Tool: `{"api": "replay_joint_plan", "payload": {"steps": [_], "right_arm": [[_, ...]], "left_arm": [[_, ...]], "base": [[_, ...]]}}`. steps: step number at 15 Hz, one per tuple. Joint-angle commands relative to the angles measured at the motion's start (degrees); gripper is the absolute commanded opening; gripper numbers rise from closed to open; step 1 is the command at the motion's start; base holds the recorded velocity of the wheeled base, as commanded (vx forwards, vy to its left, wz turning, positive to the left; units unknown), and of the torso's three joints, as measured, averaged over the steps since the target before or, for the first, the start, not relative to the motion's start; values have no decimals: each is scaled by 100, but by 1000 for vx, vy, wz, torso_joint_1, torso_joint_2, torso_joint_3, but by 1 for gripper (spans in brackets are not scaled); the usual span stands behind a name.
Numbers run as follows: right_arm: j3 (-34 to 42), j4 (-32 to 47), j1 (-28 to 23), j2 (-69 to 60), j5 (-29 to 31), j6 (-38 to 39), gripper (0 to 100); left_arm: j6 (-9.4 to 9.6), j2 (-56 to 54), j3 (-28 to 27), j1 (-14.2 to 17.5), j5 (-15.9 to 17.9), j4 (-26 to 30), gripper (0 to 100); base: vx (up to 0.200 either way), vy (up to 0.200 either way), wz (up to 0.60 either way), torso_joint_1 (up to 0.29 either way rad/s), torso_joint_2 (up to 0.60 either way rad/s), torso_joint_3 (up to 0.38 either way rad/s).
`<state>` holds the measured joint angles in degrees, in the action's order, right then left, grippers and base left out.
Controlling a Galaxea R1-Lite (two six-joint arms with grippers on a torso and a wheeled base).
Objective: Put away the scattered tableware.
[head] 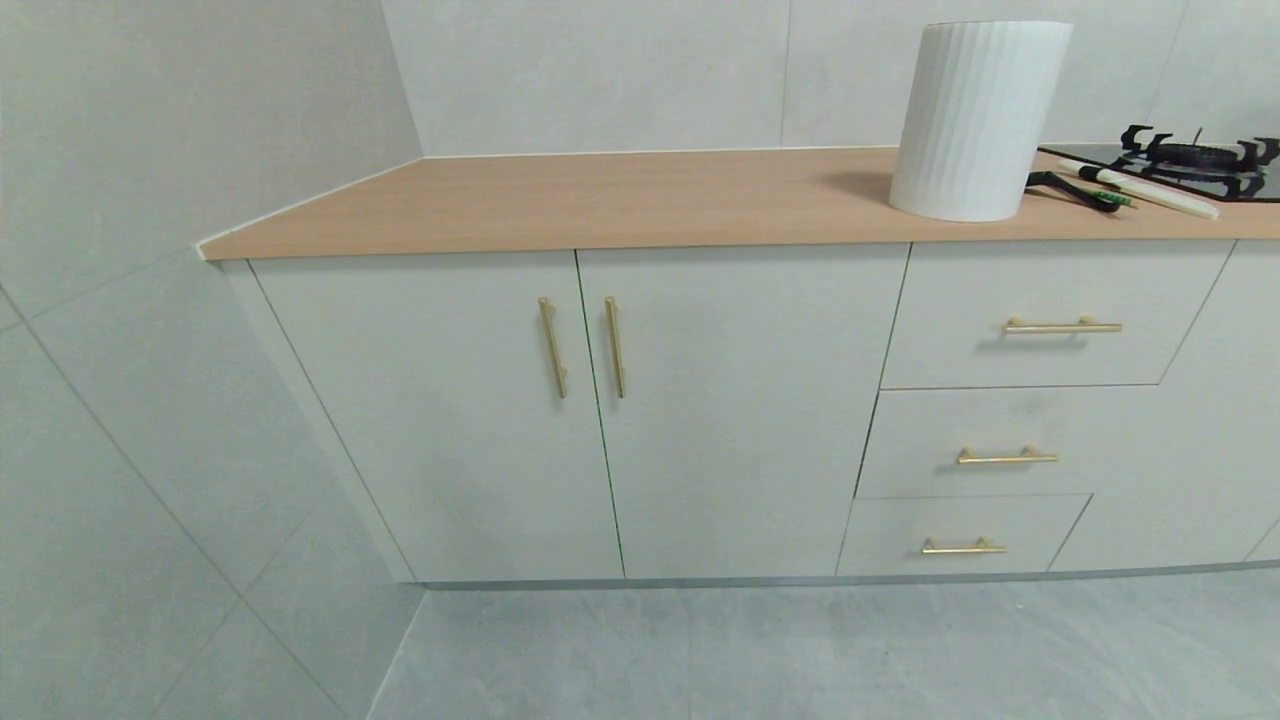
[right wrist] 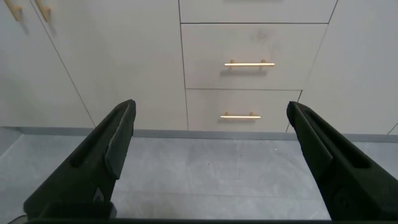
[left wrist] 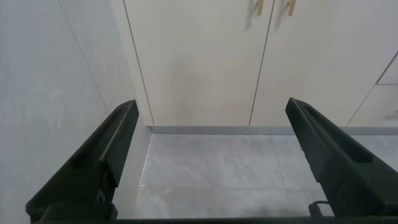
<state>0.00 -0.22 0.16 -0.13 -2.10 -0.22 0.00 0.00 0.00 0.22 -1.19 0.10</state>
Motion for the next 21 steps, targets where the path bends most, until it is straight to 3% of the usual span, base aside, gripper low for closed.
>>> {"api": "replay_joint_plan", "payload": {"steps": [1,13,21], "right_arm": [[0,-4,2,13,-1,-4,100],[0,-4,2,13,-1,4,100],[0,-4,2,13,-1,13,100]], "left_arm": [[0,0,0,4,-4,-1,100],[0,0,0,4,-4,-1,100],[26,0,0,4,-4,-1,100]], "base": [[0,-200,0,2,-2,12],[0,-200,0,3,1,0],[0,0,0,0,0,0]]}}
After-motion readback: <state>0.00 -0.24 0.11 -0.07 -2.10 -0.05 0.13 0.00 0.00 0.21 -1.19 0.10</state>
